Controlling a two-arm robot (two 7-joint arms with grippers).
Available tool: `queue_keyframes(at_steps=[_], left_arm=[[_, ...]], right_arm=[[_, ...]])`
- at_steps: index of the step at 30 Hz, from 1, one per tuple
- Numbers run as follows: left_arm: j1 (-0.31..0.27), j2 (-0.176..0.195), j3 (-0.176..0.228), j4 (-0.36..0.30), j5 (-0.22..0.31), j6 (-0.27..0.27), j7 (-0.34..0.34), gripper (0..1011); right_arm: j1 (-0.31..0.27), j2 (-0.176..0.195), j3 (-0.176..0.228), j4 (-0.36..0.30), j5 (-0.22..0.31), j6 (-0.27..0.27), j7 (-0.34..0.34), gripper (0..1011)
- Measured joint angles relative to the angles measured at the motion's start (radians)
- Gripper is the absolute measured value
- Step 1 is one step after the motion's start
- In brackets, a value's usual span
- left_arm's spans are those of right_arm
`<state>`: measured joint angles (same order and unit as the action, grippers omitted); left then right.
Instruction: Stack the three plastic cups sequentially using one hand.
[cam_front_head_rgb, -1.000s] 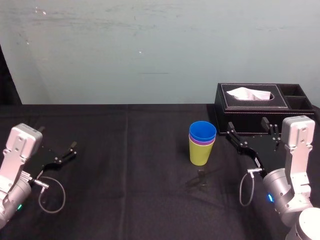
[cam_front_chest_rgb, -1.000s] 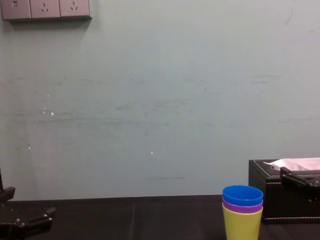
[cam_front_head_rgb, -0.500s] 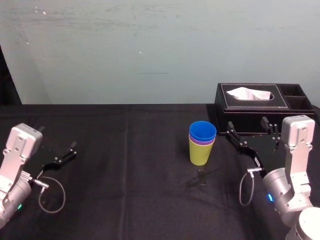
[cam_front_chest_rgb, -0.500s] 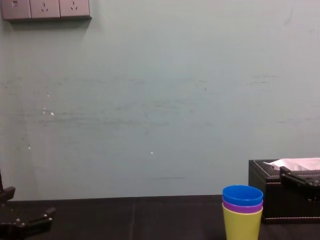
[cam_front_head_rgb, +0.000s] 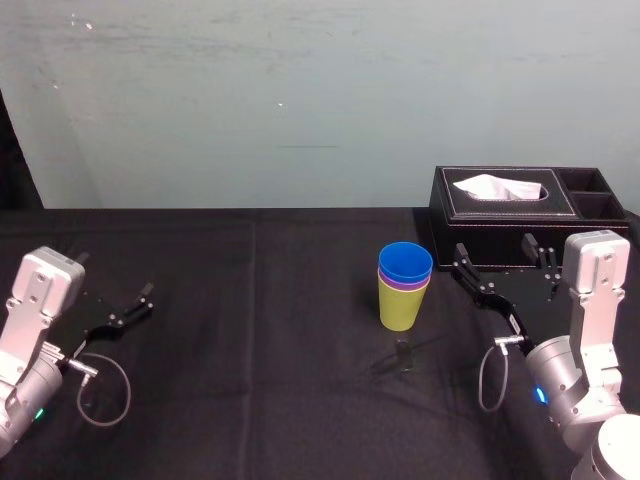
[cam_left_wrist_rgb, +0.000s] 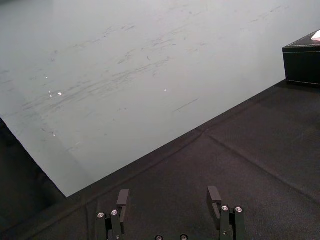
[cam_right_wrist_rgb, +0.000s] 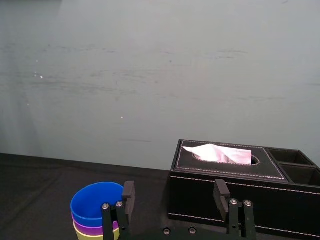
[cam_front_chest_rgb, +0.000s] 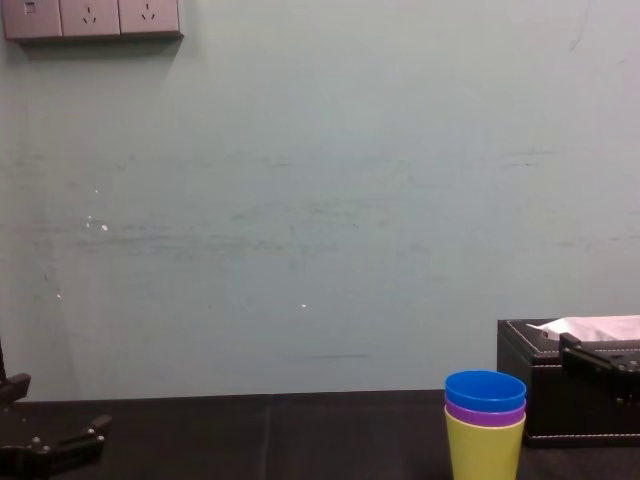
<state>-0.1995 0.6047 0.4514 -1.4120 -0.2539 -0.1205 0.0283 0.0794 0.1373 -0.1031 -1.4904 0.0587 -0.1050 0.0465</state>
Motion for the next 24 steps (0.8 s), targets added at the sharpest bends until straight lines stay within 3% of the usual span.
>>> queue_keyframes(at_steps=[24], left_arm=[[0.000, 0.000, 0.000, 0.000, 0.000, 0.000, 0.000, 1000]], right_arm=[[0.000, 0.000, 0.000, 0.000, 0.000, 0.000, 0.000, 1003]])
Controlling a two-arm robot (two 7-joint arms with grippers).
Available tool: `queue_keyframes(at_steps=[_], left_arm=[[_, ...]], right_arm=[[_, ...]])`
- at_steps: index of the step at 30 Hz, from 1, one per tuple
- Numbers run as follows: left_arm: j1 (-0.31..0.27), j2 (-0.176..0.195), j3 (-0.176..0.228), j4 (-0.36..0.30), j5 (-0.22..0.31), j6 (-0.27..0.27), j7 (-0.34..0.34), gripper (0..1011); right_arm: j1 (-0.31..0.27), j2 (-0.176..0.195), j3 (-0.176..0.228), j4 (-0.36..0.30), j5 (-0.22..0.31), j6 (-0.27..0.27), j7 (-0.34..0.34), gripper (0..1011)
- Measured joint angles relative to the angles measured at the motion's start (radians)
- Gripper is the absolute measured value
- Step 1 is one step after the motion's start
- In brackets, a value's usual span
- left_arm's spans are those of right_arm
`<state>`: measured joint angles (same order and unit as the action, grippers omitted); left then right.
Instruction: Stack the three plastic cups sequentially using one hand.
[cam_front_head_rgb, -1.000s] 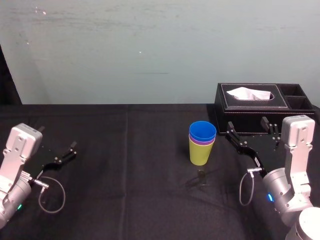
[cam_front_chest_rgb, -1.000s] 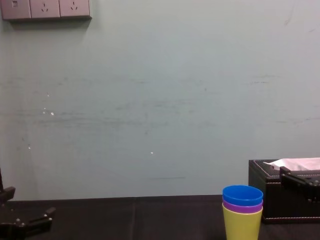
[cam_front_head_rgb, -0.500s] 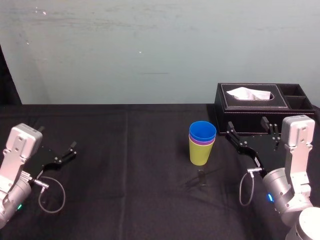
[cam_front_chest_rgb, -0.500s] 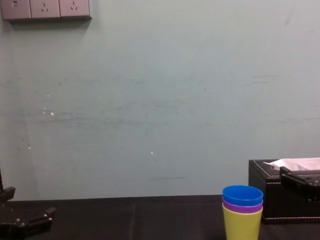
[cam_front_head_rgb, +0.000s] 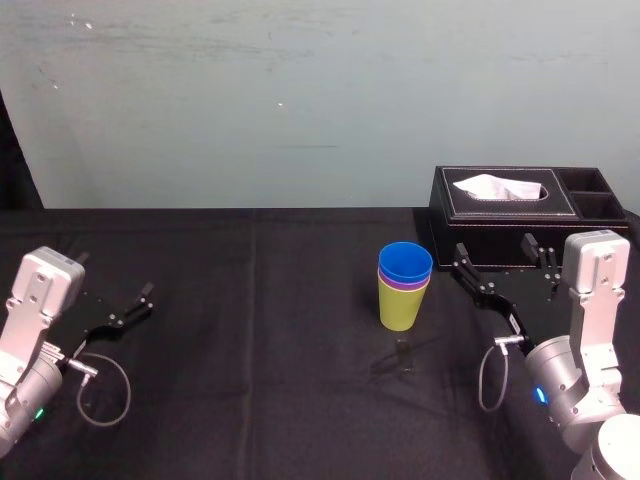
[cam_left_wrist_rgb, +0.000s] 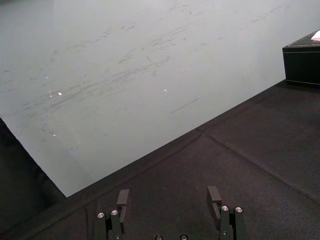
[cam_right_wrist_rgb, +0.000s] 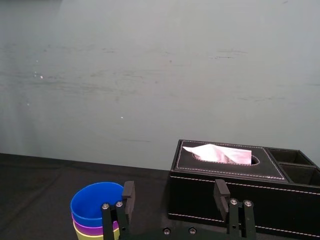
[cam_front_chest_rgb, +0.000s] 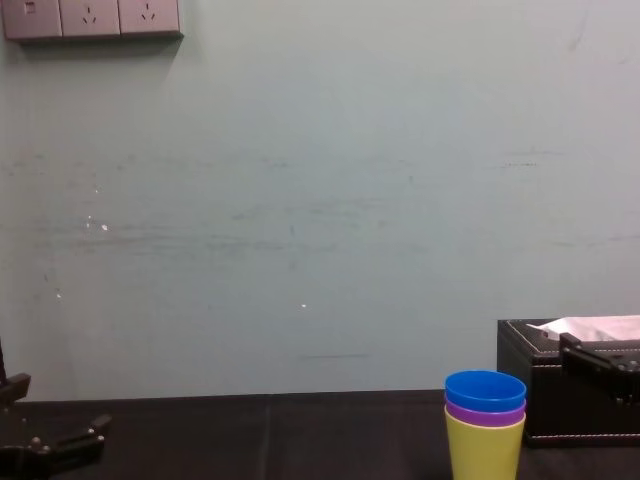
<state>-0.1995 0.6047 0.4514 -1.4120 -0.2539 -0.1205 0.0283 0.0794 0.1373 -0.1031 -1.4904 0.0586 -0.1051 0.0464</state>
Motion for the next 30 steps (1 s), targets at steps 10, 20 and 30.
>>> queue_keyframes(at_steps=[10, 20, 30], left_arm=[[0.000, 0.000, 0.000, 0.000, 0.000, 0.000, 0.000, 1000], [0.000, 0.000, 0.000, 0.000, 0.000, 0.000, 0.000, 1000], [0.000, 0.000, 0.000, 0.000, 0.000, 0.000, 0.000, 1000]], right_arm=[[0.000, 0.000, 0.000, 0.000, 0.000, 0.000, 0.000, 1003], [0.000, 0.000, 0.000, 0.000, 0.000, 0.000, 0.000, 1003], [0.000, 0.000, 0.000, 0.000, 0.000, 0.000, 0.000, 1003]])
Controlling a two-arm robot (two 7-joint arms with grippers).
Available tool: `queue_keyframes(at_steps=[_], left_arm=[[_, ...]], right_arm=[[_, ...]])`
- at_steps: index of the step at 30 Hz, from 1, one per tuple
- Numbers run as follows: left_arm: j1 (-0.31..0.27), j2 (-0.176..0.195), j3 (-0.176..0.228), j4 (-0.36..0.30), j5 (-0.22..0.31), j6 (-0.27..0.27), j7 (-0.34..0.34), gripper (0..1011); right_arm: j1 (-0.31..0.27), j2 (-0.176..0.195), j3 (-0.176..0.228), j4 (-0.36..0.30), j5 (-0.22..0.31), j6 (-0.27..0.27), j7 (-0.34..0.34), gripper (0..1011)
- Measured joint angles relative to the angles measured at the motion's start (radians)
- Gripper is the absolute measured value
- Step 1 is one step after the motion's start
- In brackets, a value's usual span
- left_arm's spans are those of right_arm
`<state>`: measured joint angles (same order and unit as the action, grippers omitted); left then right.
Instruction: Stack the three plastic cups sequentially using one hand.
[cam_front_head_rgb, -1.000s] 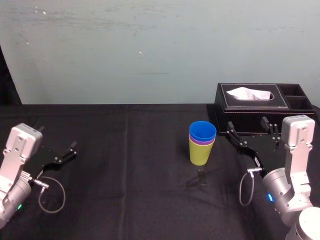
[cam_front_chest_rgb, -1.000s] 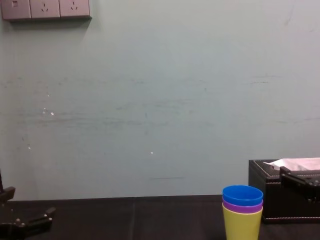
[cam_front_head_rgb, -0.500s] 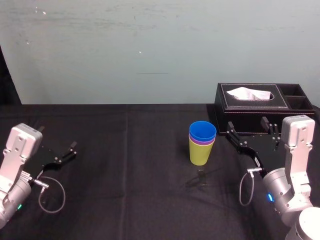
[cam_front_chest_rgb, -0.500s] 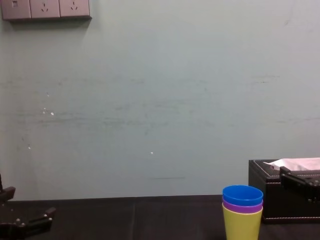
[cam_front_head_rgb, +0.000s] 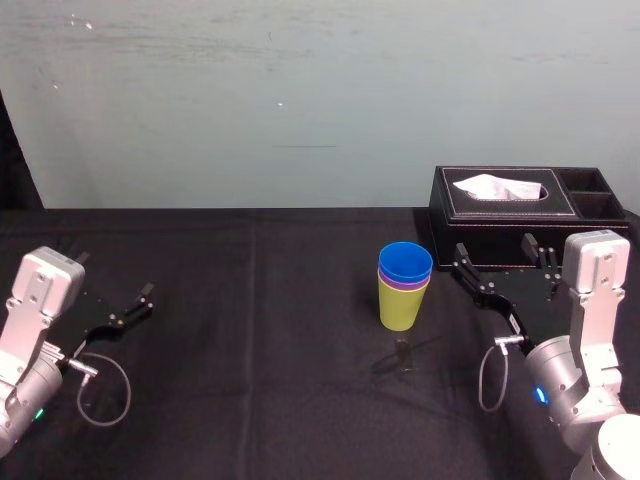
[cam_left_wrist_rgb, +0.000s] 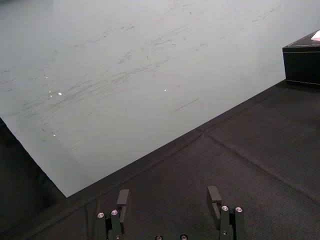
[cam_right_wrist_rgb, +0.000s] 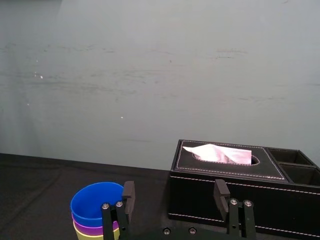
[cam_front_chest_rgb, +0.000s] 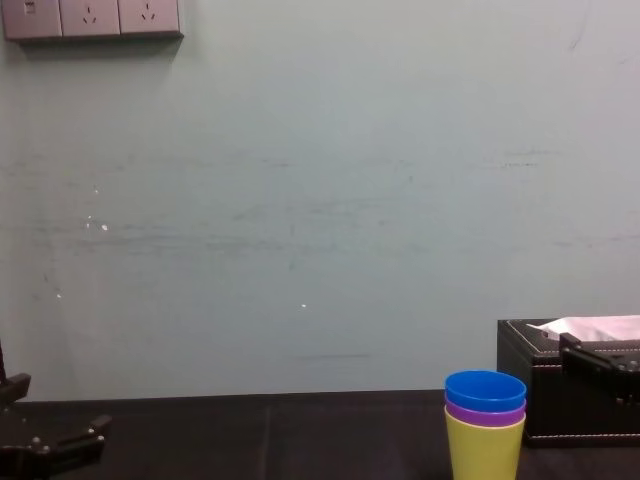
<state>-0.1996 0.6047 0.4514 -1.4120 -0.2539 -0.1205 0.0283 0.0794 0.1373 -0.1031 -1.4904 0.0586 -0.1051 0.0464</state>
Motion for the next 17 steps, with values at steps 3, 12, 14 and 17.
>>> queue_keyframes(at_steps=[3, 12, 14, 17], left_arm=[[0.000, 0.000, 0.000, 0.000, 0.000, 0.000, 0.000, 1000], [0.000, 0.000, 0.000, 0.000, 0.000, 0.000, 0.000, 1000], [0.000, 0.000, 0.000, 0.000, 0.000, 0.000, 0.000, 1000], [0.000, 0.000, 0.000, 0.000, 0.000, 0.000, 0.000, 1000]], right_arm=[[0.000, 0.000, 0.000, 0.000, 0.000, 0.000, 0.000, 1003], [0.000, 0.000, 0.000, 0.000, 0.000, 0.000, 0.000, 1003], [0.000, 0.000, 0.000, 0.000, 0.000, 0.000, 0.000, 1003], [0.000, 0.000, 0.000, 0.000, 0.000, 0.000, 0.000, 1003]])
